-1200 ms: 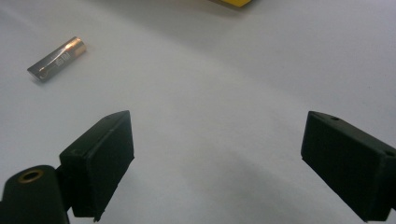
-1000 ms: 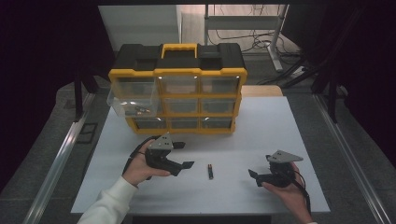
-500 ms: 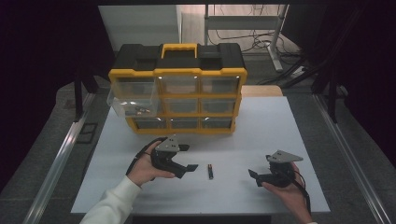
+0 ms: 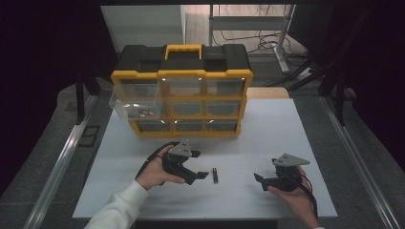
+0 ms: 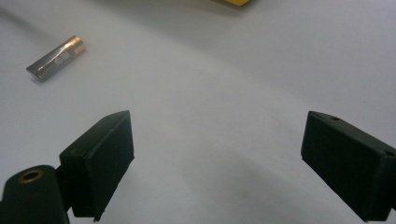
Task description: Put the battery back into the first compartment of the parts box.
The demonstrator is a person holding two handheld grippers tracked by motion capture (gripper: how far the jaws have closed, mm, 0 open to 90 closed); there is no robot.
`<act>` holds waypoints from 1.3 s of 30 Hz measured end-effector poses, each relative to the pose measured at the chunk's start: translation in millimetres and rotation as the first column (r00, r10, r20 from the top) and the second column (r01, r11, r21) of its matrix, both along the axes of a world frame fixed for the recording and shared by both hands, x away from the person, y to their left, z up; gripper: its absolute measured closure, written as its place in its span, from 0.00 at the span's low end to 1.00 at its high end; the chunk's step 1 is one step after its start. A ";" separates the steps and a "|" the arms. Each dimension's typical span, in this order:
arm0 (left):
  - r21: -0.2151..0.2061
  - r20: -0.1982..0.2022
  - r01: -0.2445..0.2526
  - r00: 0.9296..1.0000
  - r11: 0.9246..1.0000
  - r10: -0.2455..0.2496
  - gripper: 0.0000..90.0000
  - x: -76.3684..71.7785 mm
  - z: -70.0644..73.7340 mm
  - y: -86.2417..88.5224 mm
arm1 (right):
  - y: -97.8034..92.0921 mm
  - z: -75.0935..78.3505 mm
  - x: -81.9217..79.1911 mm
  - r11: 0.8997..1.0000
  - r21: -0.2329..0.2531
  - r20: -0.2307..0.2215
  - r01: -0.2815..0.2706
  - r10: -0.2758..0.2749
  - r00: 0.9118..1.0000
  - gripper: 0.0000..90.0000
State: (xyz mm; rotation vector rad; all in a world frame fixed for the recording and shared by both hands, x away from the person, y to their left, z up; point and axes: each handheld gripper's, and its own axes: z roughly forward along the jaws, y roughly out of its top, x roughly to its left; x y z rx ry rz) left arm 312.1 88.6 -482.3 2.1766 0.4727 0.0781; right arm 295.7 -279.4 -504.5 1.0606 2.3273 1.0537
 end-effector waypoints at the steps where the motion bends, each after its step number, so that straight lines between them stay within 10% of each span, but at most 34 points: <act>1: 0.005 -0.003 0.009 1.000 1.000 -0.009 0.19 0.5 -0.5 -1.3 | 0.0 0.0 0.0 1.000 -0.001 0.001 -0.001 0.001 1.000 0.11; 39: 0.144 -0.051 0.112 0.993 0.983 -0.106 0.15 14.4 -35.8 -47.8 | -0.7 -1.1 0.2 1.000 -0.006 -0.002 0.000 0.000 1.000 0.11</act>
